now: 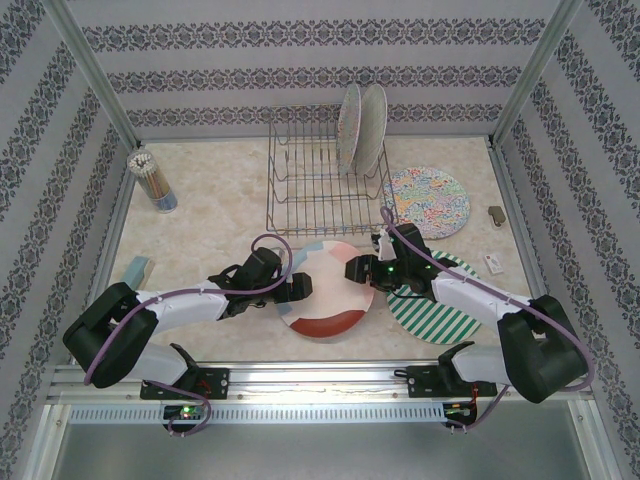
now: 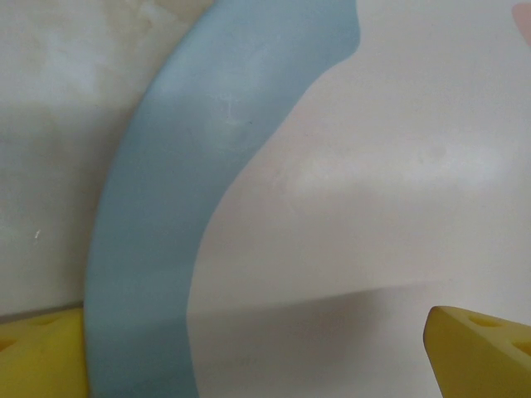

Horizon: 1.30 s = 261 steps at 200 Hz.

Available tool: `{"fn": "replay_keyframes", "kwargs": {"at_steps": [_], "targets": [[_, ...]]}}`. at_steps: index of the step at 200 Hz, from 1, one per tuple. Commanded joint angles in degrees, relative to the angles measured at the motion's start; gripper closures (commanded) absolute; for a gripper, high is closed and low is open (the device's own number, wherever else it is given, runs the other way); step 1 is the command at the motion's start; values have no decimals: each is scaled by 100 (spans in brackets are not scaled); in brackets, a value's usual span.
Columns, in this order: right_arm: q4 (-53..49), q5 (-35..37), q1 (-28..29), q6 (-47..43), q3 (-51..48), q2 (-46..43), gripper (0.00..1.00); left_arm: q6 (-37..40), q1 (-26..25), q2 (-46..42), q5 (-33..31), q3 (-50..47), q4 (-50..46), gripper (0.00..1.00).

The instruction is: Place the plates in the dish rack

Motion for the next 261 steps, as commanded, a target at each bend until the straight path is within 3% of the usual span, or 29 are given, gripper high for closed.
{"fn": "replay_keyframes", "kwargs": {"at_steps": [1, 87, 194, 261], "targets": [[291, -355, 54, -17, 97, 27, 43, 2, -194, 596, 550, -62, 1080, 0], [-222, 23, -109, -96, 63, -504, 47, 9, -194, 551, 524, -97, 1072, 0], [-134, -179, -269, 110, -246, -745, 65, 16, -198, 470, 501, -66, 1002, 0], [-261, -213, -349, 149, -272, -972, 81, 42, -194, 453, 505, -36, 959, 0]]}}
